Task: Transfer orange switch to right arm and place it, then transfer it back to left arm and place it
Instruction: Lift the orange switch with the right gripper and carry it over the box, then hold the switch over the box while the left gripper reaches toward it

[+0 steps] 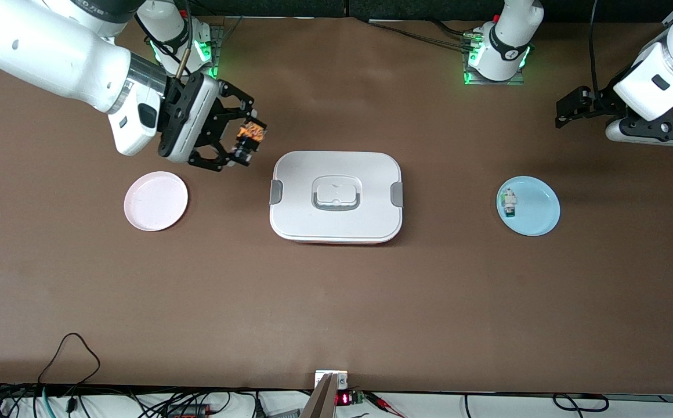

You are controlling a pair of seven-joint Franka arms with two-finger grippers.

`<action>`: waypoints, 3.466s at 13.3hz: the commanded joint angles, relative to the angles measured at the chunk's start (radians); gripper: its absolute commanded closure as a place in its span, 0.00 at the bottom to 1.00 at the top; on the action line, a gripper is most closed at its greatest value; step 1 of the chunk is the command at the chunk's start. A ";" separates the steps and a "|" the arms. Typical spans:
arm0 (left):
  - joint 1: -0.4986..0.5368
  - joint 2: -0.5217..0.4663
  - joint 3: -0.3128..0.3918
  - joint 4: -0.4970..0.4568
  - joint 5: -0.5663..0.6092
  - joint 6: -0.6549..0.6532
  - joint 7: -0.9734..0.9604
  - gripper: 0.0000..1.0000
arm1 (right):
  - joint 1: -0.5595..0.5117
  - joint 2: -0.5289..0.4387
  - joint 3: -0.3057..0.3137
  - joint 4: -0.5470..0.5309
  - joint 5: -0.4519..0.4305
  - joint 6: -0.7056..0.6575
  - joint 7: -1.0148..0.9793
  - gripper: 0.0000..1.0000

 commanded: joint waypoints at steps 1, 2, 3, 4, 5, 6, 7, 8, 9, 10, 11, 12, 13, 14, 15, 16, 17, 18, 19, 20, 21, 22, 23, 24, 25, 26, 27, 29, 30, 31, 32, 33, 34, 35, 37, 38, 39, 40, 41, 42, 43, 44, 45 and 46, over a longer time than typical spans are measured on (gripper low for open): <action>-0.003 -0.014 -0.002 -0.003 0.016 -0.010 -0.004 0.00 | 0.006 0.032 0.002 0.004 0.151 0.031 -0.185 0.76; -0.003 -0.015 -0.004 -0.001 0.016 -0.010 -0.006 0.00 | 0.005 0.039 0.002 0.004 0.221 0.051 -0.280 0.76; -0.006 -0.015 -0.007 -0.003 0.014 -0.012 -0.010 0.00 | 0.005 0.056 0.002 0.003 0.284 0.077 -0.406 0.75; -0.006 -0.015 -0.021 -0.001 0.013 -0.016 -0.019 0.00 | 0.005 0.067 0.002 -0.002 0.362 0.096 -0.500 0.75; -0.004 -0.015 -0.030 0.006 0.011 -0.048 -0.027 0.00 | 0.001 0.076 0.002 -0.013 0.425 0.099 -0.558 0.75; -0.004 -0.007 -0.030 0.013 -0.002 -0.095 -0.029 0.00 | 0.001 0.081 0.002 -0.019 0.479 0.099 -0.613 0.75; -0.004 -0.007 -0.030 0.011 -0.037 -0.131 -0.024 0.00 | 0.005 0.101 0.002 -0.021 0.516 0.096 -0.653 0.75; -0.001 -0.007 -0.028 0.010 -0.095 -0.152 -0.030 0.00 | 0.008 0.110 0.002 -0.021 0.555 0.091 -0.681 0.76; 0.003 -0.006 -0.028 0.008 -0.128 -0.166 -0.029 0.00 | 0.018 0.127 0.002 -0.024 0.599 0.090 -0.692 0.76; 0.003 -0.006 -0.028 0.005 -0.157 -0.171 -0.026 0.00 | 0.032 0.136 0.002 -0.025 0.648 0.099 -0.701 0.76; 0.005 0.003 -0.028 0.002 -0.208 -0.182 -0.026 0.00 | 0.052 0.147 0.002 -0.024 0.702 0.106 -0.709 0.76; 0.002 0.009 -0.028 0.002 -0.275 -0.200 -0.029 0.00 | 0.075 0.154 0.002 -0.022 0.766 0.144 -0.711 0.76; -0.006 0.019 -0.030 -0.004 -0.333 -0.203 -0.036 0.00 | 0.101 0.156 0.002 -0.021 0.809 0.190 -0.709 0.77; -0.009 0.031 -0.032 -0.006 -0.378 -0.203 -0.036 0.00 | 0.121 0.171 0.002 -0.017 0.825 0.220 -0.705 0.78; -0.009 0.048 -0.044 -0.006 -0.427 -0.200 -0.036 0.00 | 0.139 0.181 0.002 -0.014 0.829 0.223 -0.698 0.79; -0.003 0.072 -0.045 -0.006 -0.500 -0.196 -0.035 0.00 | 0.147 0.196 0.002 -0.011 0.833 0.223 -0.697 0.79; 0.005 0.106 -0.045 -0.007 -0.591 -0.194 -0.033 0.00 | 0.161 0.208 0.002 0.001 0.831 0.223 -0.698 0.79; 0.006 0.140 -0.045 -0.007 -0.675 -0.179 -0.035 0.00 | 0.178 0.231 0.002 0.019 0.830 0.226 -0.704 0.80; 0.006 0.169 -0.045 -0.012 -0.734 -0.138 -0.036 0.00 | 0.195 0.245 0.002 0.038 0.830 0.238 -0.709 0.79; 0.006 0.195 -0.045 -0.018 -0.790 -0.104 -0.035 0.00 | 0.214 0.250 0.002 0.050 0.830 0.276 -0.709 0.79; 0.006 0.233 -0.045 -0.027 -0.879 -0.085 -0.035 0.00 | 0.230 0.256 0.002 0.067 0.830 0.310 -0.706 0.79; 0.006 0.261 -0.045 -0.038 -0.963 -0.065 -0.033 0.00 | 0.248 0.271 0.002 0.096 0.831 0.329 -0.705 0.80; 0.006 0.270 -0.047 -0.059 -1.005 -0.021 -0.032 0.00 | 0.255 0.280 0.002 0.107 0.831 0.344 -0.703 0.80; 0.006 0.270 -0.047 -0.088 -1.053 0.016 -0.021 0.00 | 0.259 0.282 0.002 0.114 0.831 0.362 -0.703 0.80; 0.006 0.269 -0.047 -0.133 -1.143 0.036 -0.009 0.00 | 0.262 0.288 0.002 0.122 0.831 0.376 -0.704 0.80; 0.006 0.266 -0.047 -0.167 -1.208 0.048 0.003 0.00 | 0.273 0.294 0.003 0.128 0.831 0.393 -0.709 0.81; 0.014 0.264 -0.047 -0.194 -1.257 0.050 0.017 0.00 | 0.279 0.306 0.003 0.140 0.831 0.404 -0.709 0.81; 0.049 0.263 -0.047 -0.252 -1.395 0.050 0.036 0.00 | 0.304 0.320 0.002 0.150 0.828 0.439 -0.711 0.81; 0.058 0.261 -0.047 -0.277 -1.435 0.048 0.063 0.00 | 0.316 0.322 0.003 0.157 0.828 0.459 -0.709 0.81; 0.060 0.256 -0.048 -0.294 -1.461 0.048 0.083 0.00 | 0.328 0.323 0.003 0.157 0.828 0.471 -0.709 0.81; 0.058 0.247 -0.047 -0.322 -1.499 0.050 0.104 0.00 | 0.330 0.325 0.002 0.157 0.828 0.478 -0.709 0.81; 0.057 0.246 -0.048 -0.334 -1.519 0.050 0.132 0.00 | 0.330 0.325 0.002 0.157 0.828 0.476 -0.709 0.81; 0.054 0.246 -0.051 -0.337 -1.527 0.057 0.147 0.00 | 0.330 0.325 0.003 0.157 0.828 0.476 -0.709 0.81; 0.045 0.246 -0.055 -0.339 -1.553 0.074 0.148 0.00 | 0.330 0.323 0.003 0.159 0.828 0.478 -0.709 0.81; 0.046 0.244 -0.122 -0.345 -1.613 0.152 0.148 0.00 | 0.330 0.323 0.003 0.159 0.828 0.478 -0.709 0.81; 0.048 0.244 -0.152 -0.348 -1.648 0.192 0.148 0.00 | 0.330 0.323 0.002 0.159 0.828 0.478 -0.709 0.81; 0.048 0.244 -0.175 -0.349 -1.670 0.229 0.148 0.00 | 0.330 0.323 0.002 0.159 0.828 0.478 -0.709 0.80; 0.048 0.244 -0.189 -0.349 -1.688 0.247 0.148 0.00 | 0.331 0.323 0.003 0.159 0.828 0.478 -0.709 0.81; 0.048 0.244 -0.200 -0.349 -1.696 0.261 0.148 0.00 | 0.331 0.323 0.002 0.159 0.826 0.478 -0.711 0.81; 0.046 0.244 -0.202 -0.348 -1.707 0.268 0.148 0.01 | 0.331 0.323 0.002 0.157 0.826 0.482 -0.711 0.81; 0.045 0.243 -0.203 -0.346 -1.711 0.268 0.139 0.01 | 0.331 0.323 0.002 0.157 0.826 0.487 -0.712 0.81; 0.045 0.241 -0.205 -0.348 -1.711 0.266 0.129 0.02 | 0.331 0.323 0.002 0.157 0.826 0.488 -0.711 0.81; 0.046 0.234 -0.220 -0.348 -1.711 0.268 0.102 0.04 | 0.331 0.323 0.002 0.157 0.825 0.488 -0.711 0.81; 0.046 0.229 -0.231 -0.346 -1.711 0.269 0.071 0.08 | 0.331 0.322 0.002 0.157 0.825 0.490 -0.712 0.81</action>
